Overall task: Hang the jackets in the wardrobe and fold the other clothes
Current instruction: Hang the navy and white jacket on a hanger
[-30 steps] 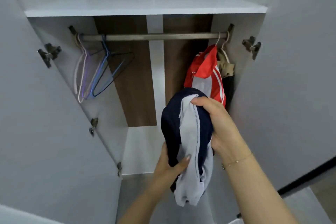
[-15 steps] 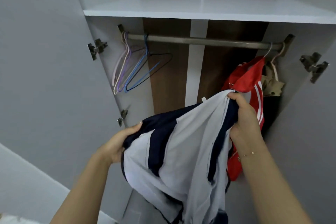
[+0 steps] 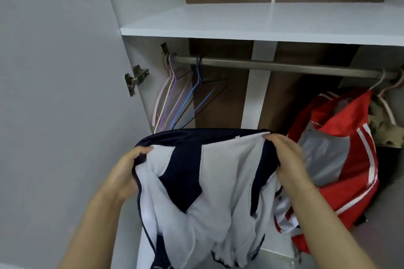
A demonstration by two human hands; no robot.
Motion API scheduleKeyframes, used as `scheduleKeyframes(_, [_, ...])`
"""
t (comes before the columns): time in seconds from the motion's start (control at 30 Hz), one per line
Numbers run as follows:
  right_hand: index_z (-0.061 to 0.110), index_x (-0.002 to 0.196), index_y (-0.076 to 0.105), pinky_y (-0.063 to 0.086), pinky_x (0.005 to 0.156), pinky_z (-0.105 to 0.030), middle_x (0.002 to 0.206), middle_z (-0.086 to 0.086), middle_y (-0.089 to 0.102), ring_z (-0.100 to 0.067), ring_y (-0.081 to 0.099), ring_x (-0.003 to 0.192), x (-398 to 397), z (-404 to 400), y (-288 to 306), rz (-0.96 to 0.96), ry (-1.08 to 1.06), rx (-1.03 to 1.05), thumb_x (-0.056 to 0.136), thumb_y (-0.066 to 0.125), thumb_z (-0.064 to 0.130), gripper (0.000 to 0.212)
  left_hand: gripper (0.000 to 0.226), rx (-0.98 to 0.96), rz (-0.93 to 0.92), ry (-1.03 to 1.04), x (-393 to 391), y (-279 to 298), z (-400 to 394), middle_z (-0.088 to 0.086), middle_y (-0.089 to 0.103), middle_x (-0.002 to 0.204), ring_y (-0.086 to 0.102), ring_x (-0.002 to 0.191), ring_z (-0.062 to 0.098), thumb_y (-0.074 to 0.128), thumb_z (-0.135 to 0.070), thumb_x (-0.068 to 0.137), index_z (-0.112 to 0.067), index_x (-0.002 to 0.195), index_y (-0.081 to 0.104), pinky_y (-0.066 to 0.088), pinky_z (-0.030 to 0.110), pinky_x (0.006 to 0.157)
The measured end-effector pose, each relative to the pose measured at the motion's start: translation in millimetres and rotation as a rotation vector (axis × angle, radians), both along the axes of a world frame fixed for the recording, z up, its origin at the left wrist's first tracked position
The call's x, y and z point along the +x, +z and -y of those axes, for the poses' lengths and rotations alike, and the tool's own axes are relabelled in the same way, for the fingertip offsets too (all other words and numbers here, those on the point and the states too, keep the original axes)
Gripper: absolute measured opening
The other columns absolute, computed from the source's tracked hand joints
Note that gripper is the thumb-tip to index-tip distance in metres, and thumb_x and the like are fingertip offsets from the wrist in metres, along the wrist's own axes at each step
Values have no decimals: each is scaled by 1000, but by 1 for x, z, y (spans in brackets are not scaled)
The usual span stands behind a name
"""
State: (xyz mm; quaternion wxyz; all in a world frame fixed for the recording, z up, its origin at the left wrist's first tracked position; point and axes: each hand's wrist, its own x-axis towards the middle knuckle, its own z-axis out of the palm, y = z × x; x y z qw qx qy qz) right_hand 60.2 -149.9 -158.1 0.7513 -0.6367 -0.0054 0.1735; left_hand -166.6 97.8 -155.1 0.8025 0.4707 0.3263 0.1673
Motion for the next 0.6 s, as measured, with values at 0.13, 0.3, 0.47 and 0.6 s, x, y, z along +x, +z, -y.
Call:
scheduleKeyframes(0.13, [21, 90, 74, 51, 62, -18, 84, 1, 73, -12, 69, 76, 8, -48, -18, 11, 47, -136, 81, 72, 16, 10, 17, -82, 94, 23, 16, 14, -39, 5, 74, 87, 73, 79, 18, 66, -25, 77, -15, 82, 79, 58, 29, 67])
scheduleKeyframes(0.3, [12, 92, 71, 52, 61, -18, 90, -6, 73, -17, 69, 80, 14, -96, -34, 32, 254, -328, 91, 59, 5, 14, 30, -179, 49, 28, 37, 27, -73, 2, 71, 91, 69, 92, 16, 54, -38, 95, -12, 103, 67, 54, 34, 88])
scheduleKeyframes(0.47, [13, 119, 63, 44, 88, -21, 117, -7, 63, -19, 59, 109, 26, -149, -38, 51, 481, -447, 94, 56, 6, 27, 29, -151, 77, 14, 52, 26, -87, 3, 75, 79, 70, 76, 15, 53, -36, 94, -10, 95, 66, 52, 32, 68])
scheduleKeyframes(0.6, [10, 116, 62, 45, 76, -25, 119, -14, 65, -25, 59, 113, 39, -218, -25, 36, 440, -318, 95, 59, 20, 23, 31, -176, 47, -49, 65, 12, -82, 5, 76, 83, 72, 75, 16, 63, -33, 80, -7, 94, 73, 51, 31, 72])
